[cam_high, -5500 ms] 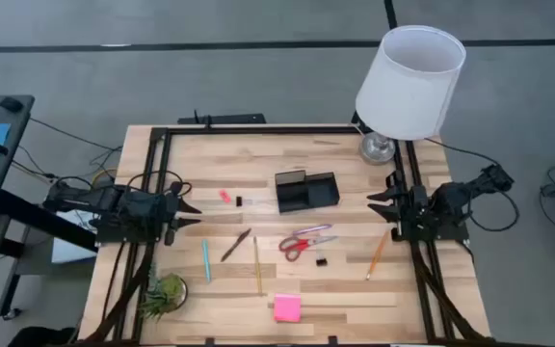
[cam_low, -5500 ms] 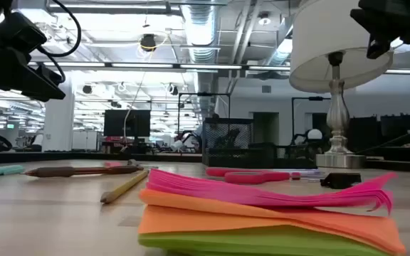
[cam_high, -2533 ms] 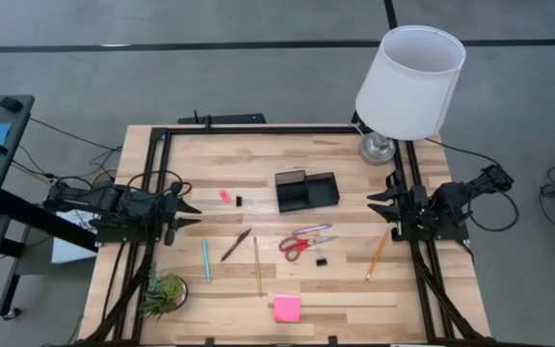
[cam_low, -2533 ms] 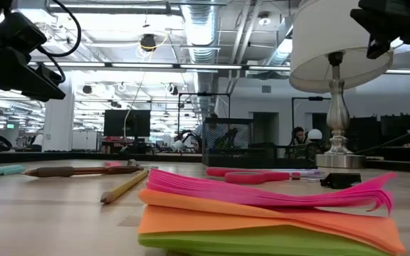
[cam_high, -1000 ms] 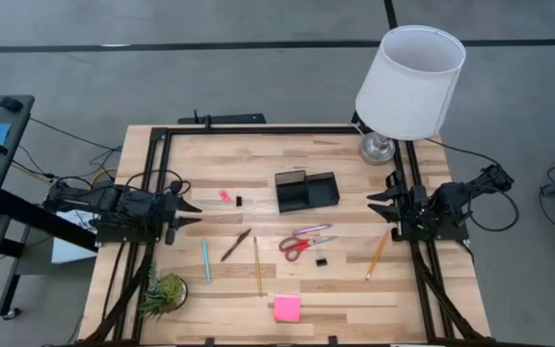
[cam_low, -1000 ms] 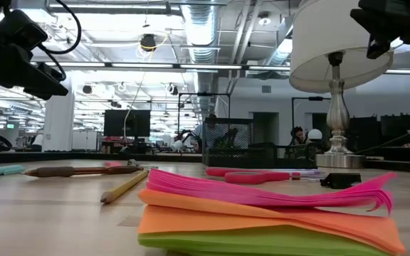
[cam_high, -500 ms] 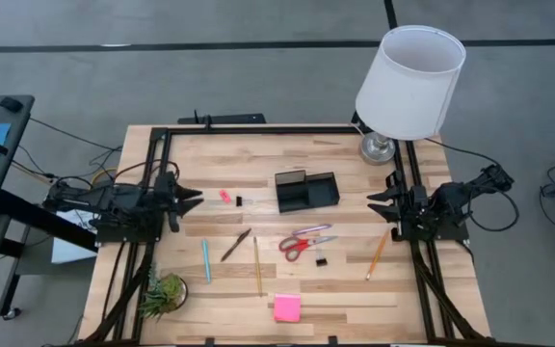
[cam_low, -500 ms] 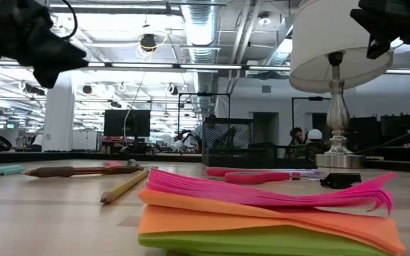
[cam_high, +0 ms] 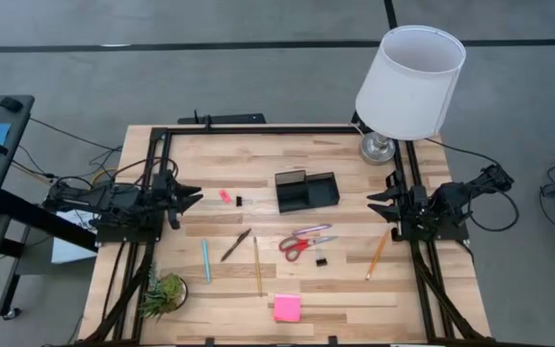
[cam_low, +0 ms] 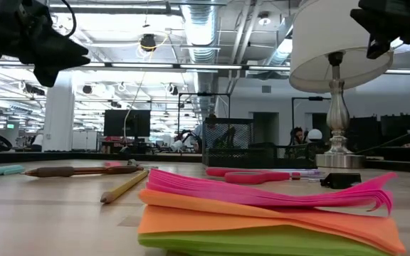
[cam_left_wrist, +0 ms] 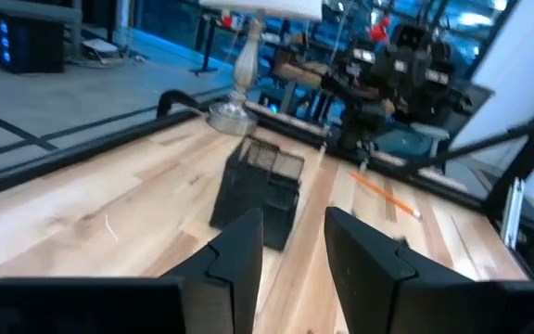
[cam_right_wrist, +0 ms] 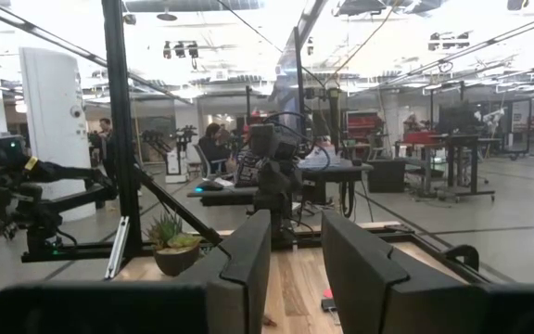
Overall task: Pick and place office supplies into organizer
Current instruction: Put the pink pen into the desk organizer
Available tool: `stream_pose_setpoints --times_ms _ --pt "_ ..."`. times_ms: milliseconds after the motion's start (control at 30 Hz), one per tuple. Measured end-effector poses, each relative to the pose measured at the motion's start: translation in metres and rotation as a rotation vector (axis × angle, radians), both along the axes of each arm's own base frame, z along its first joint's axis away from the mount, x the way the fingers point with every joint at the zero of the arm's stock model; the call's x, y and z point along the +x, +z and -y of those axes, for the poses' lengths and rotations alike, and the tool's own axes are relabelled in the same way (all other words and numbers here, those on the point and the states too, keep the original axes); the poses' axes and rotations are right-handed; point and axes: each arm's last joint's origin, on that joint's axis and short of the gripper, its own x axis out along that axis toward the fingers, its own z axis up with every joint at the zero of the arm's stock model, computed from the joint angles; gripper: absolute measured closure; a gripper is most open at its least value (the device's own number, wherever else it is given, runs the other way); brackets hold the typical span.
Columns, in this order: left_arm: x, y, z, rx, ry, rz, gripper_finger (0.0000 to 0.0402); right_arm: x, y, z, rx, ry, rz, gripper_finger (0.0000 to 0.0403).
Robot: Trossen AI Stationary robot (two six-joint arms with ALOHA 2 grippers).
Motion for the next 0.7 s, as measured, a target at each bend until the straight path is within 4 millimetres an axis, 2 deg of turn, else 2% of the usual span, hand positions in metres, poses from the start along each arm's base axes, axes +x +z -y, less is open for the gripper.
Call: stream_pose_setpoints --times_ms 700 --pt "-0.0005 -0.0039 -0.0004 -0.021 0.013 -0.033 0.0291 0.0 0.0 0.0 0.0 0.0 0.0 0.031"
